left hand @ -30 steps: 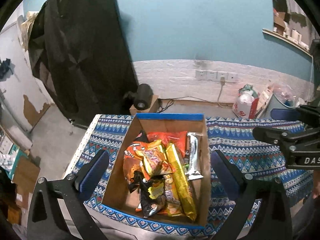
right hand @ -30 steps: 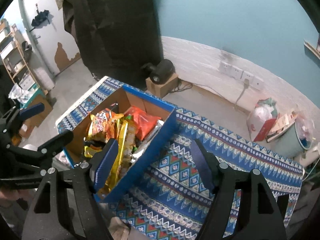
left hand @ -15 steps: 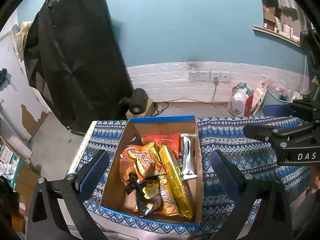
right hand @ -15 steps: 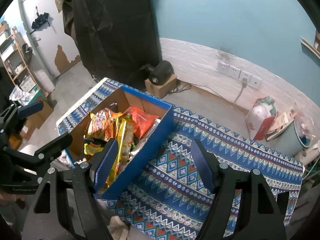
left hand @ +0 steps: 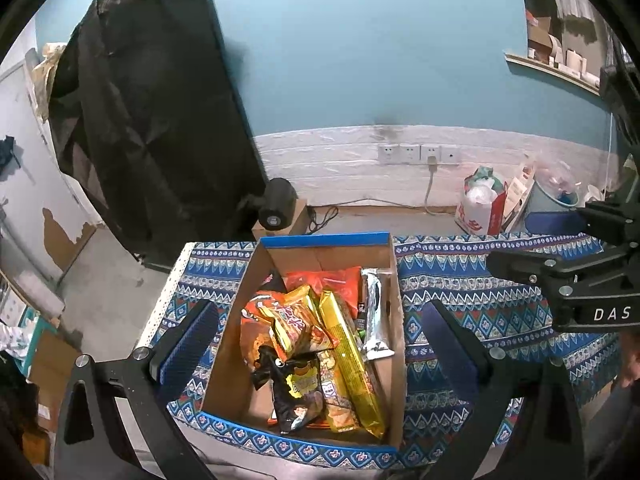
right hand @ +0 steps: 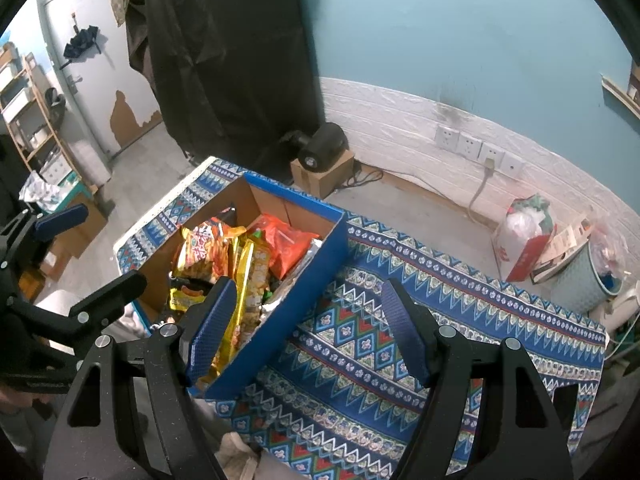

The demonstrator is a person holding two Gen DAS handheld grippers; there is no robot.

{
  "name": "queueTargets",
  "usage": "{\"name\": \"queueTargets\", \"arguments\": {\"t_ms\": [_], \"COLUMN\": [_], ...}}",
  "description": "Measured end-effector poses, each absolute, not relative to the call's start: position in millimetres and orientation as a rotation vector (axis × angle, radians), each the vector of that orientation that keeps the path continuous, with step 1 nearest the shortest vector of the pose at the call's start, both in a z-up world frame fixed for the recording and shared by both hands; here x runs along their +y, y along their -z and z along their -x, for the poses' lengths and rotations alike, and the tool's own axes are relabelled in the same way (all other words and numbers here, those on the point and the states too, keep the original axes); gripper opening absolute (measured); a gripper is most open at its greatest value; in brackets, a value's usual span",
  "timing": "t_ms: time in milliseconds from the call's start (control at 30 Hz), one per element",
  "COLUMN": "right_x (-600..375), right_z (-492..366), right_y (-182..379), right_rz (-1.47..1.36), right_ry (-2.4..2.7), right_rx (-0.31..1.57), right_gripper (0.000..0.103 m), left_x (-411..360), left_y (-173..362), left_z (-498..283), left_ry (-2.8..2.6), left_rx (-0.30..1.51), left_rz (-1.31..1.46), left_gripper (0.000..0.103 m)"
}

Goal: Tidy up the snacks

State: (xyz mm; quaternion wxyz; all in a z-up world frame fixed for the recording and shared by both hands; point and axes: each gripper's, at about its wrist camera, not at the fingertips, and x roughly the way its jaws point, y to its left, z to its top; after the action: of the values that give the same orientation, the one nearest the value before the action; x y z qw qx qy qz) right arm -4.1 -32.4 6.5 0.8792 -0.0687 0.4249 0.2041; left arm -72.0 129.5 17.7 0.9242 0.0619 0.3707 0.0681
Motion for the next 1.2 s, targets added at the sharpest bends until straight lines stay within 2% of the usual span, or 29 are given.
{"name": "queueTargets", "arguments": {"t_ms": [1200], "right_x": [-34.2], "right_z": [4.8], "right_y": [-11.9], "right_rz": [0.146], "right_ry": [-0.422], "right_rx": [0.877], "right_gripper": [0.074], "left_x": [134.3], "left_y": [-21.3], "left_z": [74.8], "left_ry": [-0.167], "left_rx": [0.765], "left_rz": [-0.079], "left_gripper": [0.102]}}
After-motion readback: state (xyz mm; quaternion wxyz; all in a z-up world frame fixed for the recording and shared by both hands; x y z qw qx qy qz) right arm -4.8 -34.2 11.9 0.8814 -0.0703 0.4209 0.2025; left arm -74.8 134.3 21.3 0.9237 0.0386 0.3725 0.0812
